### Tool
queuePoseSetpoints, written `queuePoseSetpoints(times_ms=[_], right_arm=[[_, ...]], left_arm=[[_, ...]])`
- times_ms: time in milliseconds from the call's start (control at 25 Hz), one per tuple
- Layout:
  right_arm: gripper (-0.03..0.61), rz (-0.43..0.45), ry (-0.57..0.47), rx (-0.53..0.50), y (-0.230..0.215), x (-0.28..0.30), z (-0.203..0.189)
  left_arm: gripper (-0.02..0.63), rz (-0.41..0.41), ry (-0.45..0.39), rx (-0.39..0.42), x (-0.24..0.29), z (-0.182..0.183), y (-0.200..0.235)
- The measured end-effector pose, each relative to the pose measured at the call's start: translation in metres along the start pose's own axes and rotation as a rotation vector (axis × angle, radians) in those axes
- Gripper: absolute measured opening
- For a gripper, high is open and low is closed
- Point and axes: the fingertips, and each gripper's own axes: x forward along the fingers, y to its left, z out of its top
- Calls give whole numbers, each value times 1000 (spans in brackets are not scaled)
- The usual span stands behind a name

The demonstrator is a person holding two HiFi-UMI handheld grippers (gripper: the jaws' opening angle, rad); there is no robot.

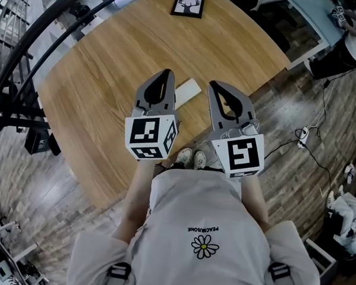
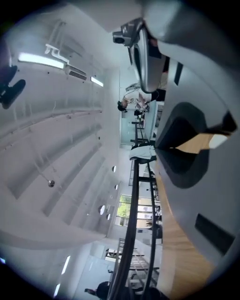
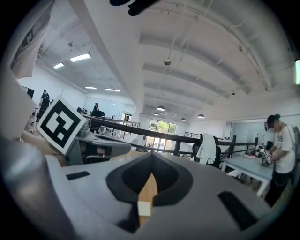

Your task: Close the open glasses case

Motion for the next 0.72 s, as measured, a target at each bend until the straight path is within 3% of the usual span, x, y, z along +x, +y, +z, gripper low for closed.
queuePoseSetpoints(times_ms=[120,240,480,720], right_arm=[[8,-21,22,30,-2,0,-12],[6,-53,54,71,-7,0,-25],[6,-58,68,136,-13,-1,-35],[6,-45,63,160,-13,1,-35]], left_arm=[[17,72,-71,61,-18,17,2],[17,136,-107,66,-32,24,6],[17,137,-139,106,-34,37,2],[17,159,-144,61,-37,41,13]])
